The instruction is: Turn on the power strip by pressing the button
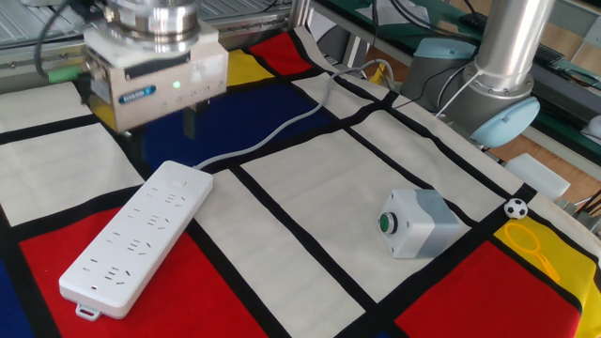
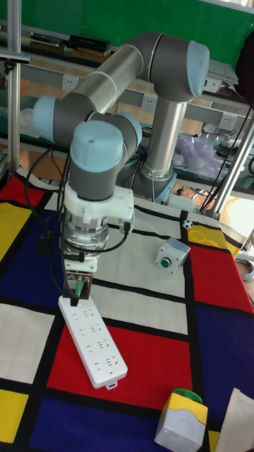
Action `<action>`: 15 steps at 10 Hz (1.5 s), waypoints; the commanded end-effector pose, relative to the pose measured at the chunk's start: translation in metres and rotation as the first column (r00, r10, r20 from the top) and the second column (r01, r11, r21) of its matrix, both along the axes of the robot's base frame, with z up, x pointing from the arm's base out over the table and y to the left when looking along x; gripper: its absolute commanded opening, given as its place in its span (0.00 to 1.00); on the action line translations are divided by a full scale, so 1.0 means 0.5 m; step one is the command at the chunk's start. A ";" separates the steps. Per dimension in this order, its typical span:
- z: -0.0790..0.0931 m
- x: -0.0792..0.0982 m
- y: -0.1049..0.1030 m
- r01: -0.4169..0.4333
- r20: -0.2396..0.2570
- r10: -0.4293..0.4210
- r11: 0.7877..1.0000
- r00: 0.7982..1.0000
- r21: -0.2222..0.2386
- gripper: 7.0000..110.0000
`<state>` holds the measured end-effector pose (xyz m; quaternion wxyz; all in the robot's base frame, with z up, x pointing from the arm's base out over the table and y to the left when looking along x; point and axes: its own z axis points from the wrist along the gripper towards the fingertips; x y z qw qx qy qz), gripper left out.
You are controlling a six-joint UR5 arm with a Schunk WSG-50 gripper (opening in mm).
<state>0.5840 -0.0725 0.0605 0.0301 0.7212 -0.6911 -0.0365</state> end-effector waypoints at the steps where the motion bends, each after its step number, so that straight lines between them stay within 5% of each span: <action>1: -0.041 -0.054 0.014 0.029 -0.094 -0.028 0.999 0.995 0.014 0.57; 5: -0.038 -0.072 -0.028 0.011 -0.128 -0.020 0.998 0.992 -0.069 0.57; 8: -0.049 0.001 0.022 0.069 0.014 -0.069 0.997 0.997 0.029 0.57; 11: -0.050 0.020 0.005 0.071 0.056 -0.071 0.997 0.996 -0.004 0.57; 15: -0.049 0.069 0.021 0.094 0.149 -0.099 0.995 0.984 0.037 0.57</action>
